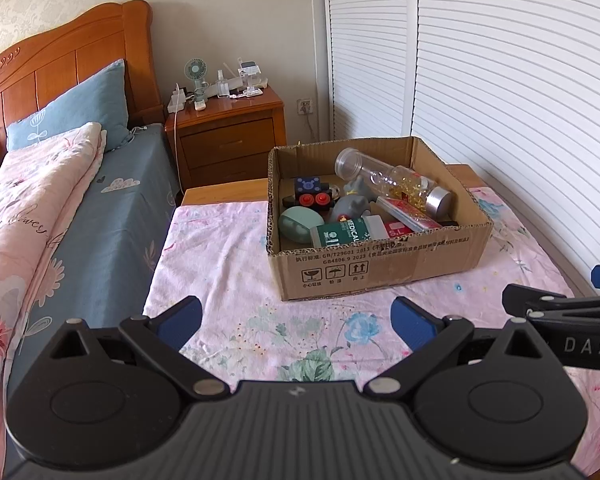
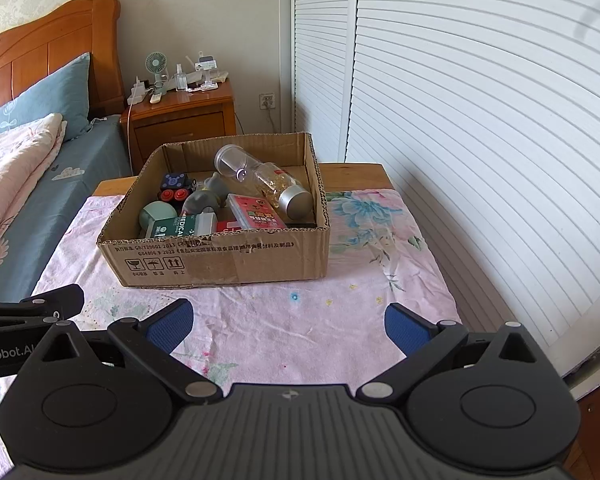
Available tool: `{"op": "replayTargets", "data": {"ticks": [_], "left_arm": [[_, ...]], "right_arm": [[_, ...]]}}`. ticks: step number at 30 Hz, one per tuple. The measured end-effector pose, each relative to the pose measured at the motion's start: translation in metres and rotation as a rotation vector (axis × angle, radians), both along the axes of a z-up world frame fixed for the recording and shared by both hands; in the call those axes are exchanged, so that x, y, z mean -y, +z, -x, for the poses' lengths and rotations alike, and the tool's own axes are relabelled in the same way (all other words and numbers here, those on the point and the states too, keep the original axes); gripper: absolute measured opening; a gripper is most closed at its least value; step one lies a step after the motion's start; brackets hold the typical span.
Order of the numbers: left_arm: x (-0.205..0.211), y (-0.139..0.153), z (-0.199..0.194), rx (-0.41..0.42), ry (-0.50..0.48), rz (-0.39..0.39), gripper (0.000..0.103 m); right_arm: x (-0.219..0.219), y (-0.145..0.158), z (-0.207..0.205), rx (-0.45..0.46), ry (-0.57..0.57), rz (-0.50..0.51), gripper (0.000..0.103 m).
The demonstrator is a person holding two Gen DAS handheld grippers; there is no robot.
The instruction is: Organize rigid objects
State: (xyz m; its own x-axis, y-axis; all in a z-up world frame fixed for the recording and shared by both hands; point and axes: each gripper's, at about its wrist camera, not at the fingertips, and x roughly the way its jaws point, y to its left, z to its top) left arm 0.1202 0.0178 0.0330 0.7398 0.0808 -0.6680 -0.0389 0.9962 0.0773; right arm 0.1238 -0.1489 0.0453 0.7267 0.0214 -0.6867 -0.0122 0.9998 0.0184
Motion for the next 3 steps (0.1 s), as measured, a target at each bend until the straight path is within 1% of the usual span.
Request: {"op": "replayTargets", "data": {"ticks": [3], "left_arm": [[-0.0001,-0.0002,-0.0002,-0.001,0.000,0.001,0.100]], "right_arm": [[0.0006,0.0000,-0.0003,0.000,-0.001,-0.001,0.103]]}}
